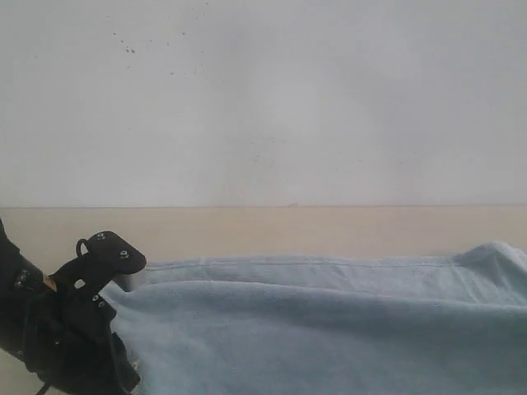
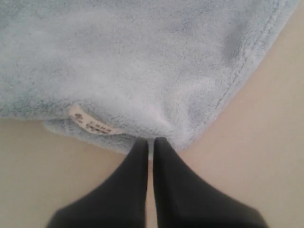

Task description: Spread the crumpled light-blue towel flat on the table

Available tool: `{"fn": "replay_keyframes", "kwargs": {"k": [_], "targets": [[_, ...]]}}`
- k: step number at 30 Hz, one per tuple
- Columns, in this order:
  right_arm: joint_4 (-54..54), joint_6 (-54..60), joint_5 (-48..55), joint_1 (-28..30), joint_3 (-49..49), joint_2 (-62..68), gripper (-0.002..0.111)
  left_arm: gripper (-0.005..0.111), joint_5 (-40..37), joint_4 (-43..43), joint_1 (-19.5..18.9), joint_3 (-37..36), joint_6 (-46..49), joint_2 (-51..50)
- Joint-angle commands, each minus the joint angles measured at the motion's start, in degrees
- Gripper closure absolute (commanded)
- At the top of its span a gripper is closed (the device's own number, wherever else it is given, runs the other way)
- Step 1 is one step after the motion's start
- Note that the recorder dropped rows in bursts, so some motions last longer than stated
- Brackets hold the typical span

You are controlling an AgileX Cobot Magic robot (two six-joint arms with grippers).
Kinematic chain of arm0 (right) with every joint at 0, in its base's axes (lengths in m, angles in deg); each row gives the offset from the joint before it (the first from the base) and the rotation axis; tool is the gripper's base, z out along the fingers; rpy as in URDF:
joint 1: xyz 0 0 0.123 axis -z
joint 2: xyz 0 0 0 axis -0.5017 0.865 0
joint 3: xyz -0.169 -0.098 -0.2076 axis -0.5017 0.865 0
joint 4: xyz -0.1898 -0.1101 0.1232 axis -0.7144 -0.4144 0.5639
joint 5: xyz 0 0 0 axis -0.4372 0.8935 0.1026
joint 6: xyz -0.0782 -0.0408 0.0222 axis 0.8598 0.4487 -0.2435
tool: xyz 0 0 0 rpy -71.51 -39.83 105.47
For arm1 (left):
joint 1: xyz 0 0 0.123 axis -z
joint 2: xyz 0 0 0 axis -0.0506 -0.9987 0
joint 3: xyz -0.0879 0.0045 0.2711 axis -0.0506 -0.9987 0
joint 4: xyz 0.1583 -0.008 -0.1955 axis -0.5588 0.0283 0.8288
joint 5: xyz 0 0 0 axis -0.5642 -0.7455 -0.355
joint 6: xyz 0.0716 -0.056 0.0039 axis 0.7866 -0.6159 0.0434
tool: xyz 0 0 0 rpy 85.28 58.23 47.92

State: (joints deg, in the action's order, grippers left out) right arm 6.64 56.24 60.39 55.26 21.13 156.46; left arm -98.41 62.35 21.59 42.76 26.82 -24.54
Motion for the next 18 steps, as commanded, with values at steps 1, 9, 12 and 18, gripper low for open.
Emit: {"fn": "replay_keyframes", "kwargs": {"k": [1, 9, 12, 18], "targets": [[-15.39, -8.74, -0.41, 0.46, -0.18, 3.91, 0.098, 0.103, 2.13, 0.16, 0.22, -0.11, -0.84, 0.47], [-8.94, -17.57, -9.35, 0.46, -0.28, 4.33, 0.048, 0.103, 9.11, -0.45, 0.09, 0.01, -1.46, 0.47], [3.22, -10.59, -13.42, -0.27, -0.28, 0.75, 0.047, 0.103, 9.38, -9.78, -0.26, -0.11, -6.70, 0.35], [10.64, -2.07, -14.35, -9.57, -0.28, -4.30, 0.047, 0.051, 6.72, -5.79, -7.89, 0.68, -14.49, -8.58]]}}
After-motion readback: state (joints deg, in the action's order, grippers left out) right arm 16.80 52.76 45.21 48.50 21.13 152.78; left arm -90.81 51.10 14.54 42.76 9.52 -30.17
